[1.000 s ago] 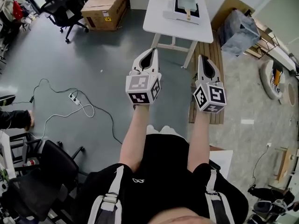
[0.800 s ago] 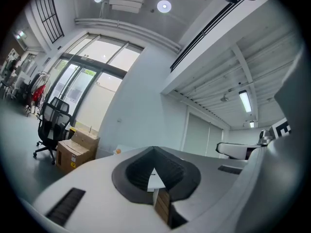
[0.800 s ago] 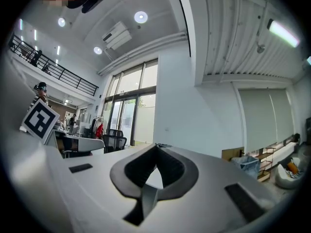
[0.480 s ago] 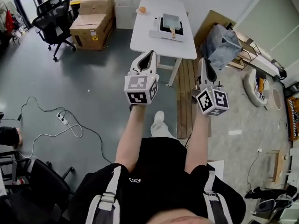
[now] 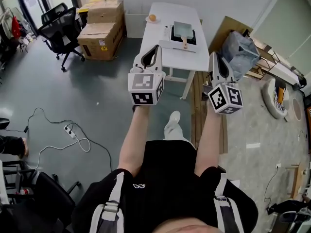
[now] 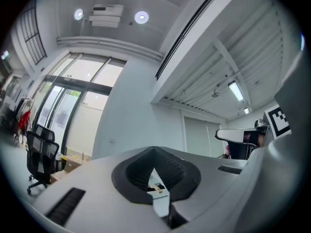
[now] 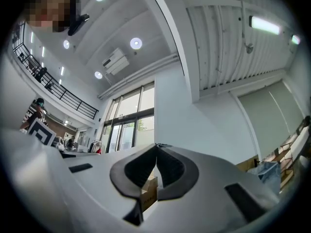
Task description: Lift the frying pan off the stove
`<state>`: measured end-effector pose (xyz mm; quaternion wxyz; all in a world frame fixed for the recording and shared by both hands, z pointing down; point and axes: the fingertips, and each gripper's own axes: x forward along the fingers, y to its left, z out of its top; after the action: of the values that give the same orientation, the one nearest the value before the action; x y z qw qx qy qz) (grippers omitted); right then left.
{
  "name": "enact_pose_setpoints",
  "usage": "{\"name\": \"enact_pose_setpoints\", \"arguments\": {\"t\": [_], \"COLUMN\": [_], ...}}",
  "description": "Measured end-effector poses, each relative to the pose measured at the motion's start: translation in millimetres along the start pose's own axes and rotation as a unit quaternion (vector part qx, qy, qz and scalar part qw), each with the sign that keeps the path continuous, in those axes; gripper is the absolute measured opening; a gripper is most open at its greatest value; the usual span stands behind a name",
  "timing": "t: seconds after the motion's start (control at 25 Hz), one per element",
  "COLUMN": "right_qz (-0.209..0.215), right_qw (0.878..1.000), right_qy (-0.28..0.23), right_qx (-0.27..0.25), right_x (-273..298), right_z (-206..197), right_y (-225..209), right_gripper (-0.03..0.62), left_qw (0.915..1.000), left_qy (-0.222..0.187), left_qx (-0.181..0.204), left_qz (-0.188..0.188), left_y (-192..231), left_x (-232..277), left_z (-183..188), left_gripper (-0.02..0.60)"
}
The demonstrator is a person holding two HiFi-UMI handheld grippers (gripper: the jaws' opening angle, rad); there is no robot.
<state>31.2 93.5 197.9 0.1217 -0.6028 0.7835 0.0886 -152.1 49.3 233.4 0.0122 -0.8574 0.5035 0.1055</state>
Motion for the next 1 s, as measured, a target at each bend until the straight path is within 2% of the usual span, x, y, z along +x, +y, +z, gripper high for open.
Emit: {"name": "enact_pose_setpoints", "arguments": {"t": [0.08, 0.2, 0.36, 0.44, 0.52, 0.68, 0.8, 1.0], "right_qz": [-0.005, -0.009, -0.001, 0.01, 0.022, 0.03, 0.035, 0.06], "right_qw": [1.0, 1.0, 0.998, 0.997, 0.998, 0.996, 0.994, 0.989], "right_qy": [-0.004, 0.006, -0.015, -0.021, -0.009, 0.054, 0.083, 0.101], "right_qx": [0.005, 0.011, 0.062, 0.07, 0.061, 0.061, 0.067, 0.086], "right_x": [18, 52, 102, 131, 160, 210, 244, 296], "right_z": [-12, -37, -52, -61, -84, -152, -182, -202], "right_y": [-22, -58, -113, -133, -149, -195, -231, -268], "right_gripper": [0.0, 0.0, 0.0, 0.0, 0.0, 0.0, 0.0, 0.0], "left_qw": [0.9998, 0.9997, 0.9988, 0.9987, 0.9986, 0.9959, 0.9972, 0.9974], "left_qy": [-0.001, 0.008, 0.028, 0.034, 0.041, 0.068, 0.067, 0.071], "left_qx": [0.018, 0.014, 0.029, 0.027, 0.026, 0.06, 0.032, 0.003], "left_qz": [-0.005, -0.018, -0.027, -0.028, -0.02, -0.003, -0.001, 0.007], "left_y": [-4, -9, -19, -17, -10, -2, 5, 13], "left_x": [26, 75, 145, 178, 209, 275, 325, 383], "left_z": [-5, -25, -56, -70, -89, -129, -148, -157], "left_gripper": [-0.002, -0.002, 0.0, -0.002, -0.002, 0.0, 0.0, 0.0]}}
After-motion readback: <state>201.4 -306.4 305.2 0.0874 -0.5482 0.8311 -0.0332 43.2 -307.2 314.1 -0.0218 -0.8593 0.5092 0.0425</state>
